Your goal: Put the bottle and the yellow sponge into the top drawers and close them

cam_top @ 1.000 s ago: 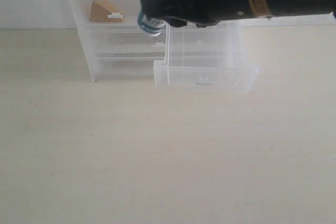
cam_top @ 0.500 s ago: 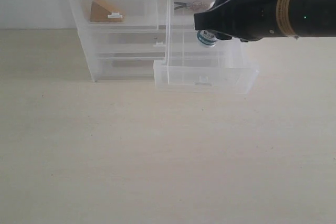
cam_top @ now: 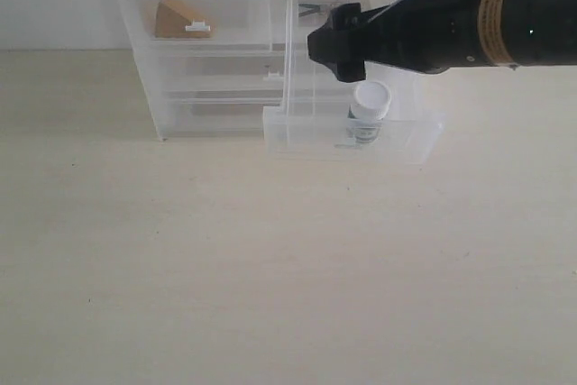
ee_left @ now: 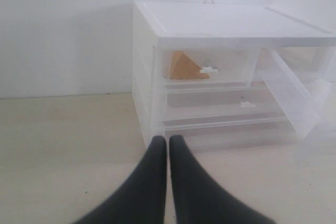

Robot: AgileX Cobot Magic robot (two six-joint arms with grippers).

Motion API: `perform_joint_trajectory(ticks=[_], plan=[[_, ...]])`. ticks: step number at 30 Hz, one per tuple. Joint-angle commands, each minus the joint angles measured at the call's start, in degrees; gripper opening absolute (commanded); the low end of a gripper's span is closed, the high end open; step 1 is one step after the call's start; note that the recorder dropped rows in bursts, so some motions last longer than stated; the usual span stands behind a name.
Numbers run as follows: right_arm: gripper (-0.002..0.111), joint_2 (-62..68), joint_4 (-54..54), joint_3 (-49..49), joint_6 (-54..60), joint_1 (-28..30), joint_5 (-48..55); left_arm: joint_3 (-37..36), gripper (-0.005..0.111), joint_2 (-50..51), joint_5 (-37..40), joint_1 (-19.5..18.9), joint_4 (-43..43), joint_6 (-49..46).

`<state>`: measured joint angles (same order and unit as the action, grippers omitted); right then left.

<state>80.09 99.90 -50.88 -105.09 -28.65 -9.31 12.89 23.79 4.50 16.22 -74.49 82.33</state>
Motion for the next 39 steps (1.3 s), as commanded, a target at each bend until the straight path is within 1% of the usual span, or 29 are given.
perform_joint_trajectory(ticks=[1, 2, 3, 5, 6, 11, 14, 24, 32, 39], plan=[[0.069, -6.19, 0.05, 1.29, 2.59, 0.08, -7.81, -0.33, 0.004, -0.03, -0.45, 0.36, 0.15, 0.32], [0.056, -7.78, 0.05, 1.98, 3.47, 0.08, -9.29, -0.33, 0.004, -0.03, -0.45, 0.36, 0.15, 0.32], [0.040, -9.28, 0.05, 2.83, 4.28, 0.08, -10.69, -0.33, 0.004, -0.03, -0.62, 0.36, 0.15, 0.32], [0.003, -11.76, 0.05, 5.17, 4.26, 0.08, -11.20, -0.33, 0.004, -0.03, -1.12, 0.36, 0.15, 0.32], [0.001, -12.81, 0.05, 6.63, 3.75, 0.08, -11.20, -0.33, 0.004, -0.03, -1.29, 0.36, 0.15, 0.32], [0.001, -12.87, 0.05, 13.23, 3.85, 0.08, -9.99, -0.33, 0.004, -0.03, -2.78, 0.36, 0.15, 0.32], [0.001, -11.69, 0.05, 14.37, 3.85, 0.08, -7.52, -0.33, 0.004, -0.03, -3.64, 0.36, 0.15, 0.32], [0.001, -4.51, 0.05, 14.04, 5.08, 0.08, 0.96, -0.33, 0.004, 0.07, -4.15, 0.36, 0.15, 0.32], [0.001, -2.80, 0.05, 11.74, 5.28, 0.08, 1.17, -0.33, 0.004, 0.07, -4.15, 0.36, 0.15, 0.32], [0.001, -2.66, 0.05, 9.50, 6.20, 0.08, 4.20, -0.33, 0.004, 0.07, -4.15, 0.36, 0.15, 0.32]])
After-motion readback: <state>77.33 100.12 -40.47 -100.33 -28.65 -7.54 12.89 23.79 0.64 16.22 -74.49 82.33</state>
